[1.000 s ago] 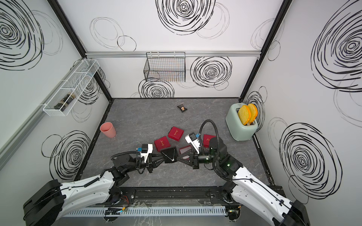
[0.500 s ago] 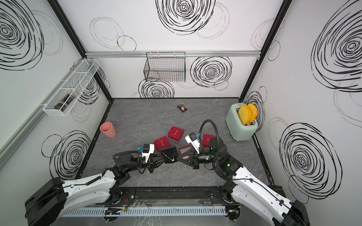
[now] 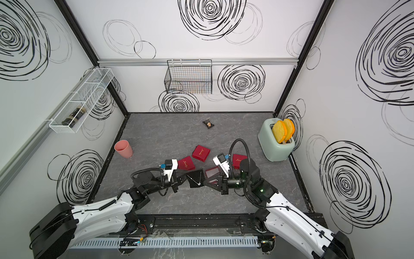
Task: Take the necklace out of the lift-off lid jewelry box
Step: Pick up the necklace from the inner lining.
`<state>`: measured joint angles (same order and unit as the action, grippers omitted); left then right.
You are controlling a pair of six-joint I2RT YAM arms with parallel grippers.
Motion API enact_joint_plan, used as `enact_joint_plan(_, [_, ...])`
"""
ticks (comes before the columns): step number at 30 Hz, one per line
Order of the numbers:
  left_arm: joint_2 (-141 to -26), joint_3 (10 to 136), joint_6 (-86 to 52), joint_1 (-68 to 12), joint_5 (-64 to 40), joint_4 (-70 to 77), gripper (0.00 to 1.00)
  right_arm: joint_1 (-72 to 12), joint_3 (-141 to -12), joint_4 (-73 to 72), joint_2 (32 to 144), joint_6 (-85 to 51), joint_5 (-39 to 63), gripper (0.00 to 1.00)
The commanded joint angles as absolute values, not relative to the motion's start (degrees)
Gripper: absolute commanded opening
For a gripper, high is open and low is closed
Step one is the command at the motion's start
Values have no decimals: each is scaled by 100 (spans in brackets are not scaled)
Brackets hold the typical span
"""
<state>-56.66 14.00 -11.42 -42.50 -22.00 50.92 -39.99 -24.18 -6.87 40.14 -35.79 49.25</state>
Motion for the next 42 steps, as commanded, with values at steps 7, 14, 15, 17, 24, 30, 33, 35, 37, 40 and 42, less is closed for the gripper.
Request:
enact_joint_plan(7, [-5278, 2057, -453, -3776, -1831, 4627, 0, -3679, -1842, -911, 3724, -3873, 4911, 0])
enact_joint_plan(14, [-5344, 2478, -187, -3735, -2173, 4474, 0, -3664, -1598, -1048, 4093, -3787, 5151, 0])
enact_joint_plan(15, [-5383, 2540, -176, -3735, -2213, 4475, 0, -3665, -1585, -1050, 4169, -3761, 5195, 0])
enact_joint_plan(17, [-5503, 2709, -167, -3734, -2274, 4474, 0, -3666, -1573, -1071, 4318, -3721, 5262, 0])
enact_joint_plan(24, [-6012, 3342, -118, -3643, -2139, 4340, 0, -3790, -1538, -1106, 4759, -3470, 5270, 0])
enact_joint_plan(30, [-6553, 3816, -330, -3371, -2217, 4398, 0, -4076, -1630, -852, 5086, -3142, 4639, 0])
enact_joint_plan(33, [-6872, 4069, -430, -3154, -2268, 4388, 0, -4132, -1648, -843, 5308, -3105, 4488, 0])
enact_joint_plan(35, [-7109, 4254, -545, -2960, -2374, 4362, 0, -4221, -1691, -814, 5408, -3040, 4374, 0])
enact_joint_plan(37, [-7376, 4412, -636, -2748, -2490, 4382, 0, -4311, -1781, -689, 5457, -2944, 4258, 0])
enact_joint_plan(40, [-7794, 4655, -704, -2463, -2526, 4341, 0, -4360, -1880, -547, 5426, -2859, 4110, 0])
enact_joint_plan(42, [-8133, 4993, -683, -2285, -2442, 3952, 0, -4369, -1903, -510, 5344, -2863, 4031, 0])
